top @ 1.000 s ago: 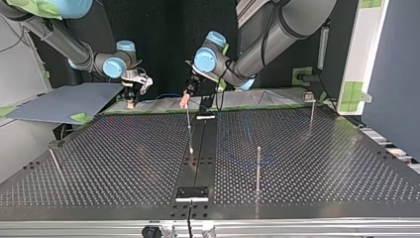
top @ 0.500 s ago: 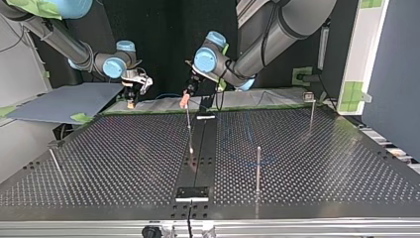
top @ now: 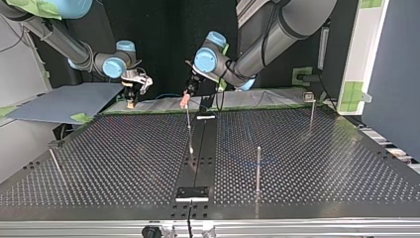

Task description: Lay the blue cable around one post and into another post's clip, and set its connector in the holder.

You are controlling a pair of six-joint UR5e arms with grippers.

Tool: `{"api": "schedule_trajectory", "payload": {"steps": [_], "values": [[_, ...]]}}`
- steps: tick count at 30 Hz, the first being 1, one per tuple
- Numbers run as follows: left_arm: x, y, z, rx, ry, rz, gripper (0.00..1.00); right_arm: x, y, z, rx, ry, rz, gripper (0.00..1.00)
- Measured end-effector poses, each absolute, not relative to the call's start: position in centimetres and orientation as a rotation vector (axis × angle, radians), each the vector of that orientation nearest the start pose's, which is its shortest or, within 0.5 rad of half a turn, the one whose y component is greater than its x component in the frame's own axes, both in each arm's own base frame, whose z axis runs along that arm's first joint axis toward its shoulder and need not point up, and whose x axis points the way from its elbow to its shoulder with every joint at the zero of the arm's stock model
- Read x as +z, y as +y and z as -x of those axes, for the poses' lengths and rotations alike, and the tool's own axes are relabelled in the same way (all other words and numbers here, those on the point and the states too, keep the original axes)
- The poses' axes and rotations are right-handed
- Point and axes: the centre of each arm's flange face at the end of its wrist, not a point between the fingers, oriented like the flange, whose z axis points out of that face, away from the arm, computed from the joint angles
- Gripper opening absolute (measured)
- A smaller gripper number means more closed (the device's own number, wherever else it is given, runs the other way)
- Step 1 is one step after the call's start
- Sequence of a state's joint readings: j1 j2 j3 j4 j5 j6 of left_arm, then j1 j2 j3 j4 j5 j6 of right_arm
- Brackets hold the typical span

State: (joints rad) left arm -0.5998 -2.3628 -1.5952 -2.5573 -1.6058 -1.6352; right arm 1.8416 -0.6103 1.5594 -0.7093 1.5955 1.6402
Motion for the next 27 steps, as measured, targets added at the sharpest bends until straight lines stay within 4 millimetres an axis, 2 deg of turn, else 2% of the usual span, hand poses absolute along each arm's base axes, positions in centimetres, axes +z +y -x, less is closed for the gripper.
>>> {"api": "schedule_trajectory", "payload": {"steps": [15, 27], "values": [[5.2, -46.4, -45.7, -0.387, 1.81, -0.456, 1.0, -3.3, -59.2, -29.9, 1.281, -1.296, -1.553, 0.05], [5.1, -46.7, -45.0, -0.37, 1.824, -0.467, 1.0, -3.3, -59.2, -29.7, 1.284, -1.3, -1.548, 0.05]]}}
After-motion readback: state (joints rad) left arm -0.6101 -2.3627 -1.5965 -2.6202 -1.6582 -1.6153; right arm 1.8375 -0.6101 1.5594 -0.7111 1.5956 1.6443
